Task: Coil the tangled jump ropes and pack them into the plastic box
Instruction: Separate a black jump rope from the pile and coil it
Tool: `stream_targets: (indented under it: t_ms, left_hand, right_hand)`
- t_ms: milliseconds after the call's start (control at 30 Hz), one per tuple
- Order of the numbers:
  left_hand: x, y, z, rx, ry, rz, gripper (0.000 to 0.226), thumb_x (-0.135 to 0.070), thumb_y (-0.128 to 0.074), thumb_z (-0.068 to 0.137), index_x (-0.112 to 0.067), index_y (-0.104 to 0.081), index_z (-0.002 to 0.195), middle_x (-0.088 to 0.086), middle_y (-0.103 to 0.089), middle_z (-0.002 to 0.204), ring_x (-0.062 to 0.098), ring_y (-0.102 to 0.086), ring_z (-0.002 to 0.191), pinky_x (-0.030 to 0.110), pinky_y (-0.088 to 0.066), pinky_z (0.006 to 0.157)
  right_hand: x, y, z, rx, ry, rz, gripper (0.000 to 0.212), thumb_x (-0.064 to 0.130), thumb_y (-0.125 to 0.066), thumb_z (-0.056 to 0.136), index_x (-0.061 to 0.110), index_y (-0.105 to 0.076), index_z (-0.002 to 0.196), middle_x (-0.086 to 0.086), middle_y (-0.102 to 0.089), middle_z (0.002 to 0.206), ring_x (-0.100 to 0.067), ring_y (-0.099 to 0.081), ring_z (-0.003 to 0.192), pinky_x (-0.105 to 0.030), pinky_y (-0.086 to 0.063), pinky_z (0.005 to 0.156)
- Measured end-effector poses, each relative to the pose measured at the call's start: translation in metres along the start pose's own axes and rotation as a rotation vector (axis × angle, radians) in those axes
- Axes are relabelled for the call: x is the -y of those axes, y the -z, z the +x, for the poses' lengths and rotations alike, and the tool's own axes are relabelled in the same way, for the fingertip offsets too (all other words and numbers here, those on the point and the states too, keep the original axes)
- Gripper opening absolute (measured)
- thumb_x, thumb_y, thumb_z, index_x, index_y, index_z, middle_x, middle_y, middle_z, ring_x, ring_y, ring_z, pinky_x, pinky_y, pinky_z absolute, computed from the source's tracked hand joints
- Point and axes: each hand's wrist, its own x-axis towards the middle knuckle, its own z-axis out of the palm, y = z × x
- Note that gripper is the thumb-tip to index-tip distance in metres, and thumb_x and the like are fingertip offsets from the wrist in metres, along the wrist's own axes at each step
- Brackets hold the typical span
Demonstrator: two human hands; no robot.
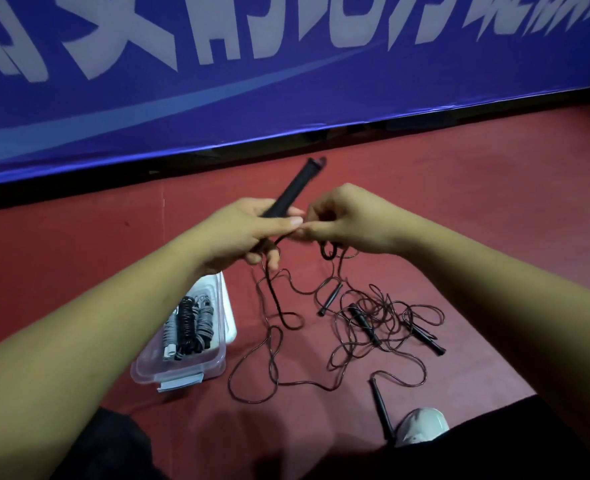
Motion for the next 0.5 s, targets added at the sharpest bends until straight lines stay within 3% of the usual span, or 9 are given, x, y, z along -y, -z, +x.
stream_targets:
  t_ms: [67,133,200,267,333,433,500]
  left_hand:
    - [-0.001,-0.003,-0.002,0.018,0.008,0.033,0.015,-0.026,-0.065,0.088,-0.013,-0.061,0.092,0.003,-0.067,0.067,0.013,-0.047,0.038,0.016,-0.024,0.035]
    - [0.000,0.004,0.002,-0.083,-0.012,0.047,0.014,-0.020,-0.068,0.090,-0.015,-0.058,0.082,0.001,-0.054,0.057,0.011,-0.038,0.037,0.017,-0.023,0.037]
    - [0.002,0.016,0.007,-0.226,-0.025,0.043,0.019,-0.015,-0.069,0.090,-0.016,-0.055,0.077,0.000,-0.047,0.055,0.009,-0.033,0.036,0.015,-0.021,0.037]
    - [0.007,0.031,0.012,-0.343,-0.010,0.017,0.022,-0.015,-0.068,0.090,-0.017,-0.053,0.075,0.000,-0.045,0.057,0.007,-0.031,0.034,0.013,-0.020,0.036]
    - [0.010,0.043,0.012,-0.447,0.027,-0.030,0.024,-0.017,-0.069,0.090,-0.020,-0.051,0.074,-0.001,-0.046,0.058,0.006,-0.031,0.033,0.012,-0.021,0.036]
    - [0.012,0.055,0.014,-0.564,0.055,-0.081,0.026,-0.017,-0.068,0.091,-0.022,-0.049,0.074,-0.001,-0.047,0.060,0.005,-0.032,0.033,0.010,-0.021,0.037]
    - [0.014,0.058,0.016,-0.585,0.057,-0.060,0.025,-0.018,-0.068,0.091,-0.022,-0.050,0.073,0.000,-0.049,0.062,0.005,-0.033,0.033,0.011,-0.021,0.037]
  right_hand:
    - [0.002,0.003,0.000,-0.026,0.013,0.004,0.021,0.026,-0.070,0.092,0.008,-0.071,0.082,0.005,-0.055,0.056,-0.007,-0.042,0.047,-0.021,-0.035,0.046]
    - [-0.003,0.005,-0.001,-0.007,-0.009,0.012,0.013,0.024,-0.070,0.092,0.014,-0.071,0.083,0.010,-0.058,0.056,-0.001,-0.043,0.045,-0.016,-0.036,0.046]
    - [-0.012,0.006,-0.002,0.025,-0.052,-0.045,0.014,0.026,-0.068,0.093,0.017,-0.073,0.083,0.009,-0.063,0.060,-0.002,-0.045,0.045,-0.015,-0.037,0.047]
    - [-0.024,0.008,-0.002,0.031,-0.108,-0.073,0.028,0.034,-0.061,0.097,0.018,-0.073,0.076,0.006,-0.065,0.058,-0.009,-0.045,0.047,-0.017,-0.038,0.046]
    - [-0.036,0.011,-0.004,0.021,-0.138,-0.051,0.033,0.040,-0.053,0.101,0.021,-0.073,0.082,0.003,-0.068,0.060,-0.011,-0.048,0.051,-0.021,-0.041,0.051]
    - [-0.049,0.014,-0.006,0.047,-0.154,-0.050,0.024,0.031,-0.051,0.103,0.021,-0.071,0.093,-0.001,-0.066,0.063,-0.009,-0.051,0.052,-0.024,-0.044,0.056]
    - [-0.055,0.014,-0.005,0.076,-0.190,-0.074,0.020,0.025,-0.054,0.102,0.022,-0.069,0.089,0.001,-0.066,0.064,-0.006,-0.053,0.054,-0.026,-0.047,0.061]
